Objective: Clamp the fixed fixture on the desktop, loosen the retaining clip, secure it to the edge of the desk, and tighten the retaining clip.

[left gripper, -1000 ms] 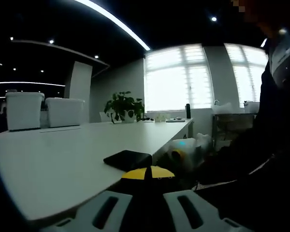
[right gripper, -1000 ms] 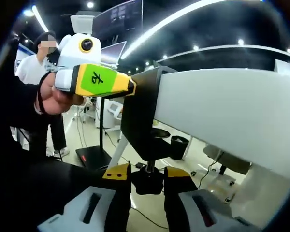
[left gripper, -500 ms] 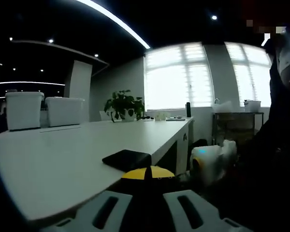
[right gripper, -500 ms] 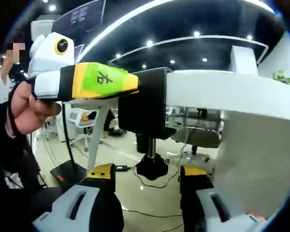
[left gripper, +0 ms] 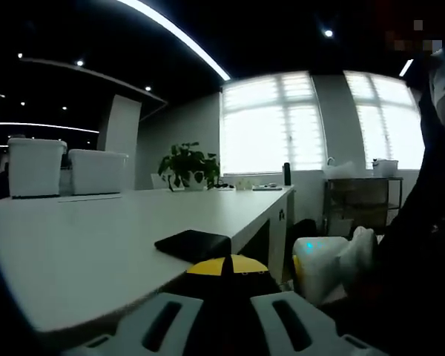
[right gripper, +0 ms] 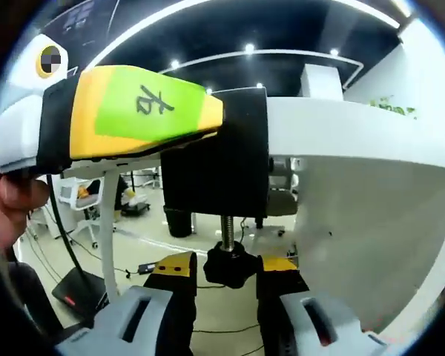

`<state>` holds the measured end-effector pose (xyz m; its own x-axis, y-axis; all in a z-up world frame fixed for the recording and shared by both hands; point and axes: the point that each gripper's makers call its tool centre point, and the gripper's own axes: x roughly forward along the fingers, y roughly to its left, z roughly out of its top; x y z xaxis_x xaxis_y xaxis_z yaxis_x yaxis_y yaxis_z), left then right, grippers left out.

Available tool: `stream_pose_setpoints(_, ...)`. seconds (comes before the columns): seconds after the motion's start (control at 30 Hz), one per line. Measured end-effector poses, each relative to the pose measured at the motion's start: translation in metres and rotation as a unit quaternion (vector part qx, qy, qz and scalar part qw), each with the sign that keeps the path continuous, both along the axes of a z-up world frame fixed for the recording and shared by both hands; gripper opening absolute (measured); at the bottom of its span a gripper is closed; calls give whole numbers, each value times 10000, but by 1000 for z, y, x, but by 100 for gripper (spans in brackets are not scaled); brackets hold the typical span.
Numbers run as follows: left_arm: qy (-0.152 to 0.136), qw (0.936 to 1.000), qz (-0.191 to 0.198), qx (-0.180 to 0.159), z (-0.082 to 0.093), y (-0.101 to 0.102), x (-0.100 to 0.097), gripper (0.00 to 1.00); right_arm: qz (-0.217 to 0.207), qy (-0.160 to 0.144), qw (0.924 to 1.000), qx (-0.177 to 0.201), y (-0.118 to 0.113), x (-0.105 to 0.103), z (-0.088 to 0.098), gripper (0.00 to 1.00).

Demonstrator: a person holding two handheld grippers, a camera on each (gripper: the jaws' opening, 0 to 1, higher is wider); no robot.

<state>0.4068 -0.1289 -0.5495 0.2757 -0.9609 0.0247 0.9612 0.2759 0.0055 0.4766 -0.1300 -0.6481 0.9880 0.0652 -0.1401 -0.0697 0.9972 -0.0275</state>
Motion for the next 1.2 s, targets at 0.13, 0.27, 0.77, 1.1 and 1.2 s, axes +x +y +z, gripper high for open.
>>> stream_pose_setpoints(0.13, -6, 10000, -7, -15, 1, 0, -1, 2, 45, 57, 9999, -138, -1, 0, 2, 25)
stream_pose_setpoints(0.27, -55, 10000, -16, -22, 1, 2, 1, 2, 711, 163, 9973, -113, 8, -1, 2, 24)
stream_pose_setpoints(0.77, -29, 9999, 24, 101, -1, -3, 4, 2, 3568, 3, 9328, -496, 20, -6, 0, 24)
stream_pose_setpoints(1.1, -13, 9996, 92, 272, -3, -3, 6, 2, 3014, -127, 9510, -674, 6, -4, -3, 25)
stream_pose_setpoints(1.2, -19, 9996, 104, 279, -3, -3, 6, 2, 2170, 131, 9750, -453, 1, -9, -13, 31)
